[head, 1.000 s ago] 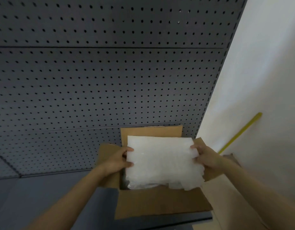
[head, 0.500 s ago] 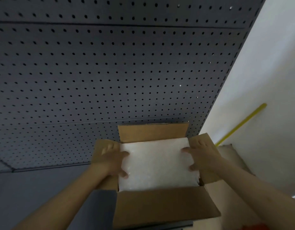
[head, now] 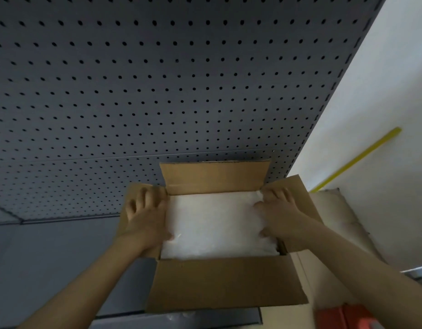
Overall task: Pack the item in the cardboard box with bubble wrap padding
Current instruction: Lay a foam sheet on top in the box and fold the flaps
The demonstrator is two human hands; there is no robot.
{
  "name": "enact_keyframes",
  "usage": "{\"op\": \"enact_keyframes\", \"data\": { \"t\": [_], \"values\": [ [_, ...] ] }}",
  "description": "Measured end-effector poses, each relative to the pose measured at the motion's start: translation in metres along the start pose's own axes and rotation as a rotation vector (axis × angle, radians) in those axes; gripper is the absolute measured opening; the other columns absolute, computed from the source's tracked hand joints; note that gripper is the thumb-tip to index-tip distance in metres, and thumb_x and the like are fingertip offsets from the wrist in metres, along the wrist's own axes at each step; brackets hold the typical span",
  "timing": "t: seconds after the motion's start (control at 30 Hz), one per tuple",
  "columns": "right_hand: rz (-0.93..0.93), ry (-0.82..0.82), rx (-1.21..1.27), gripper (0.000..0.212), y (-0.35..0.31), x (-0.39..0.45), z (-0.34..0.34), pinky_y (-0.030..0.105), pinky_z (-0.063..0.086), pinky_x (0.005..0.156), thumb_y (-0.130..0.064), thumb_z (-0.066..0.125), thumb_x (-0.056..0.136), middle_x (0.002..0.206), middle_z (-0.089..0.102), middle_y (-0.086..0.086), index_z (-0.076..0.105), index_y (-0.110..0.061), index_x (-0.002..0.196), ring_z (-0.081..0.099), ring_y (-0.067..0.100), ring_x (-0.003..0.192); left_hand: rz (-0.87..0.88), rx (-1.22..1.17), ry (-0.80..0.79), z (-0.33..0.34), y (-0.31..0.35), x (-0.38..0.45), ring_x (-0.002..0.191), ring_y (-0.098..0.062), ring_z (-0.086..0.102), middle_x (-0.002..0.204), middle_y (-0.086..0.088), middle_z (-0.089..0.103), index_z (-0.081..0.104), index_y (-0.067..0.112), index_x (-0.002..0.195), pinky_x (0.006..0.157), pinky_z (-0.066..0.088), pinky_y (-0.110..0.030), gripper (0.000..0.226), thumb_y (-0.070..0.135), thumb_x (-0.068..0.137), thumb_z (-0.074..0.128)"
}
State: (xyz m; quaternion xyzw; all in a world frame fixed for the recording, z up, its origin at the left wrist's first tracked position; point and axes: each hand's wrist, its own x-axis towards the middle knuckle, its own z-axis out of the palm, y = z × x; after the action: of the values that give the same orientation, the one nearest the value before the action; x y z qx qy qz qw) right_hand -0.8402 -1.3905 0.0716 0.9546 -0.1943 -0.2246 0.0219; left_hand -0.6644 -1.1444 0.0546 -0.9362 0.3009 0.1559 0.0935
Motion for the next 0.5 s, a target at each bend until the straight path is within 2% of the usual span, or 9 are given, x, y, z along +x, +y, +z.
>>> {"op": "enact_keyframes", "data": {
  "t": [0.07,0.1,0.17,0.23,0.3,0.33,0.4,0.47,0.5],
  "values": [
    [0.086,0.033,0.097,0.072,0.004,-0.007,0.0,0.059,-0.004,0.117,-0.046,0.059,0.083,0.158,0.008,0.007,0.03,-0.03,0.147,-0.001,0.035,0.146,-0.201,-0.108,-0.025,-0.003,-0.008,-0.004,0.145,-0.046,-0.009,0.157,-0.018,-0.008,0.006,0.028,0.15,0.114,0.009,-0.065,0.093,0.055,0.081,0.062],
    [0.148,0.056,0.123,0.067,0.006,-0.01,0.0,0.063,-0.002,0.116,-0.04,0.056,0.086,0.158,0.007,0.007,0.029,-0.031,0.147,-0.003,0.037,0.146,-0.284,-0.172,-0.033,-0.006,-0.011,-0.005,0.145,-0.047,0.0,0.157,-0.019,-0.005,0.005,0.026,0.15,0.113,0.015,-0.065,0.095,0.058,0.081,0.062],
    [0.318,0.077,0.255,0.057,0.011,-0.015,-0.001,0.065,0.006,0.115,-0.034,0.054,0.089,0.159,-0.001,0.007,0.034,-0.034,0.143,-0.006,0.04,0.146,-0.324,-0.331,-0.023,-0.015,-0.014,-0.008,0.137,-0.045,0.027,0.149,-0.021,0.013,0.009,0.016,0.149,0.109,0.034,-0.056,0.095,0.055,0.082,0.063],
    [0.413,0.062,0.441,0.045,0.015,-0.02,-0.007,0.056,0.02,0.115,-0.036,0.055,0.091,0.16,-0.005,0.008,0.047,-0.03,0.135,0.002,0.041,0.145,-0.264,-0.436,0.092,-0.024,-0.008,-0.01,0.122,-0.044,0.044,0.137,-0.021,0.028,0.019,0.01,0.143,0.096,0.044,-0.05,0.078,0.044,0.087,0.062],
    [0.406,0.078,0.491,0.04,0.017,-0.027,-0.013,0.046,0.032,0.11,-0.039,0.053,0.092,0.16,0.0,0.012,0.053,-0.027,0.13,0.019,0.038,0.141,-0.137,-0.461,0.253,-0.033,0.005,-0.016,0.109,-0.041,0.055,0.128,-0.016,0.038,0.026,0.013,0.135,0.081,0.049,-0.044,0.059,0.033,0.089,0.058],
    [0.402,0.123,0.476,0.038,0.015,-0.03,-0.016,0.044,0.036,0.107,-0.037,0.052,0.093,0.158,0.004,0.014,0.053,-0.026,0.13,0.026,0.038,0.138,-0.035,-0.468,0.291,-0.035,0.015,-0.02,0.103,-0.036,0.058,0.128,-0.013,0.041,0.026,0.017,0.136,0.076,0.05,-0.04,0.058,0.032,0.089,0.057],
    [0.333,0.227,0.484,0.036,0.006,-0.034,-0.024,0.039,0.042,0.1,-0.031,0.05,0.095,0.151,0.02,0.016,0.052,-0.024,0.13,0.039,0.038,0.129,0.176,-0.473,0.213,-0.034,0.036,-0.028,0.1,-0.028,0.06,0.134,-0.008,0.045,0.013,0.027,0.147,0.076,0.049,-0.036,0.072,0.038,0.091,0.056],
    [0.186,0.235,0.558,0.037,-0.01,-0.035,-0.026,0.032,0.045,0.089,-0.03,0.047,0.096,0.139,0.04,0.014,0.049,-0.019,0.131,0.054,0.032,0.113,0.242,-0.382,0.011,-0.022,0.055,-0.029,0.119,-0.028,0.053,0.145,-0.007,0.041,0.004,0.028,0.152,0.093,0.045,-0.037,0.078,0.048,0.093,0.051],
    [0.102,0.199,0.567,0.041,-0.019,-0.034,-0.024,0.031,0.045,0.088,-0.032,0.045,0.096,0.135,0.046,0.012,0.044,-0.019,0.135,0.055,0.031,0.11,0.236,-0.284,-0.048,-0.016,0.061,-0.027,0.128,-0.029,0.046,0.149,-0.007,0.038,0.008,0.025,0.153,0.1,0.041,-0.038,0.077,0.051,0.094,0.048]
  ]
}}
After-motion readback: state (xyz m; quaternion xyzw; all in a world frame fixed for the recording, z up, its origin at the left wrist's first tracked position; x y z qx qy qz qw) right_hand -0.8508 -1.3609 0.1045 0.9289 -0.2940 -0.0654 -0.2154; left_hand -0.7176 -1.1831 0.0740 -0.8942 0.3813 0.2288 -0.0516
